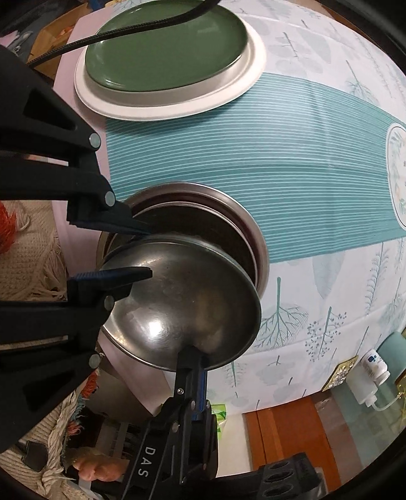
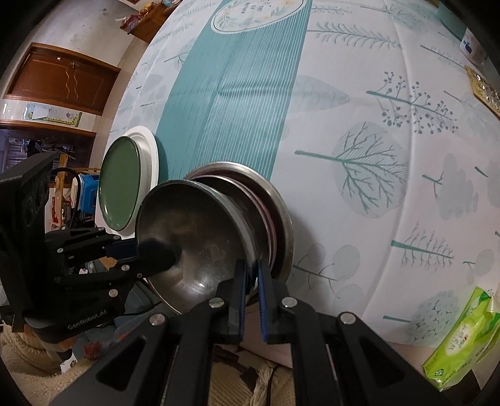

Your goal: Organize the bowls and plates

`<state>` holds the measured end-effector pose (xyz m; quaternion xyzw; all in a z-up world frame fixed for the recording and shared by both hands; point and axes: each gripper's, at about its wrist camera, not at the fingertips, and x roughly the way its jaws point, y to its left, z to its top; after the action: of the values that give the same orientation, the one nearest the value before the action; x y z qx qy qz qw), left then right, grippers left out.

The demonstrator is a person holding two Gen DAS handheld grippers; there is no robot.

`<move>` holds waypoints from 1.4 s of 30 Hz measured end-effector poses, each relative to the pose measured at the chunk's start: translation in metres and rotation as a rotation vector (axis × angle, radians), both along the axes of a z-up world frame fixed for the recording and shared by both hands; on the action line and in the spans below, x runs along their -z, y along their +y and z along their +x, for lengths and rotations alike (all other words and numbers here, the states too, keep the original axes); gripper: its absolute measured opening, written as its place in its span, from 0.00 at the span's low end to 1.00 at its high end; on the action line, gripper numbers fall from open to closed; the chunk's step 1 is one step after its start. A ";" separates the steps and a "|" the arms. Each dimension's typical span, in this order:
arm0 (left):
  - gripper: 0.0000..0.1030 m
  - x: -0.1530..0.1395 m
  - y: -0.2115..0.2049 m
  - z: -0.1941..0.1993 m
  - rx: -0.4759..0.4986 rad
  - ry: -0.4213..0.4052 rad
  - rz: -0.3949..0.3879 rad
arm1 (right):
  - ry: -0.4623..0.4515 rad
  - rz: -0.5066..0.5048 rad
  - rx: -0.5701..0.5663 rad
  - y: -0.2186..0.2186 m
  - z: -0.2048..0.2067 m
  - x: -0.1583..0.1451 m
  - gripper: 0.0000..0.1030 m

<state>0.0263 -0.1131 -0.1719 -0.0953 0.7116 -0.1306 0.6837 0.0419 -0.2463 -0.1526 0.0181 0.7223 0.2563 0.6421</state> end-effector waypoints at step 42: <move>0.49 -0.015 0.001 0.008 -0.006 -0.110 0.078 | -0.093 -0.062 -0.043 0.008 -0.007 0.003 0.13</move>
<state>0.0340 -0.1116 -0.1566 -0.0631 0.6773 -0.1057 0.7254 0.0354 -0.2385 -0.1554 -0.0294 0.6995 0.2481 0.6696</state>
